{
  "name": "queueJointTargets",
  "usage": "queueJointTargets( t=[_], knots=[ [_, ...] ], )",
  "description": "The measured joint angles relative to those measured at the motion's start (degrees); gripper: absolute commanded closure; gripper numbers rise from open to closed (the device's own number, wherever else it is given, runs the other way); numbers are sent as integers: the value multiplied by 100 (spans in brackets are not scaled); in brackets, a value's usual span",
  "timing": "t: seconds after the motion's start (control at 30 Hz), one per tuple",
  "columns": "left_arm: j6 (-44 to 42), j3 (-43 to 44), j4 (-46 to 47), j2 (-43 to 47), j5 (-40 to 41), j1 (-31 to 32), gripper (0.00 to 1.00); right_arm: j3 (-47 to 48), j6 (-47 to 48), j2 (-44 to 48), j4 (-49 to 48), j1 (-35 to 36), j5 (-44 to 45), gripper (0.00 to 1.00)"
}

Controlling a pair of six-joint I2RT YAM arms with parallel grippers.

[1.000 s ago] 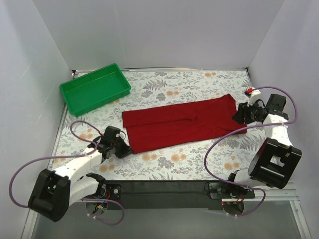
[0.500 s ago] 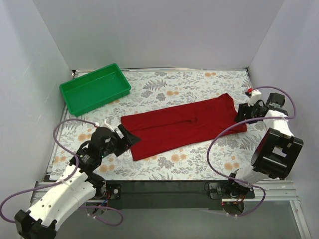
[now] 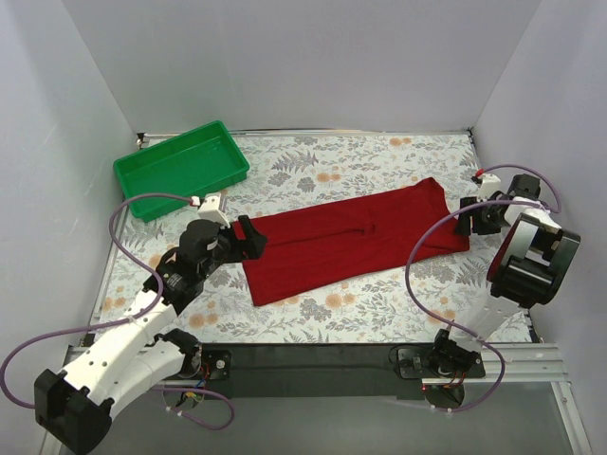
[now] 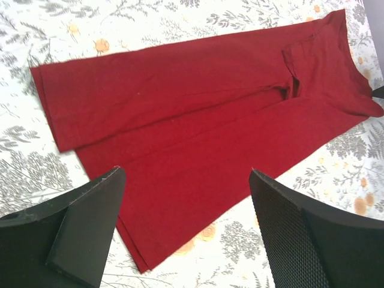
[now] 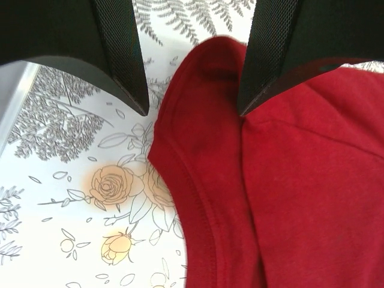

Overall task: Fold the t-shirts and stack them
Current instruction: Fold the tshirt

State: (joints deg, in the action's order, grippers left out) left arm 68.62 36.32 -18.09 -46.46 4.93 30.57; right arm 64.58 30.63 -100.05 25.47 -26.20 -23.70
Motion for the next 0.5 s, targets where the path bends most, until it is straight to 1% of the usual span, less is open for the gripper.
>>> queueJointTargets(
  t=[0.2, 0.37, 0.5],
  knots=[
    [-391, -35, 142, 138, 52, 0, 21, 127, -138, -323, 35, 2, -98, 47],
    [-503, -37, 201, 284, 70, 0, 20, 129, -181, -302, 90, 0, -223, 47],
    [-542, -37, 227, 267, 66, 0, 20, 127, -181, -116, 175, 0, -321, 48]
  ],
)
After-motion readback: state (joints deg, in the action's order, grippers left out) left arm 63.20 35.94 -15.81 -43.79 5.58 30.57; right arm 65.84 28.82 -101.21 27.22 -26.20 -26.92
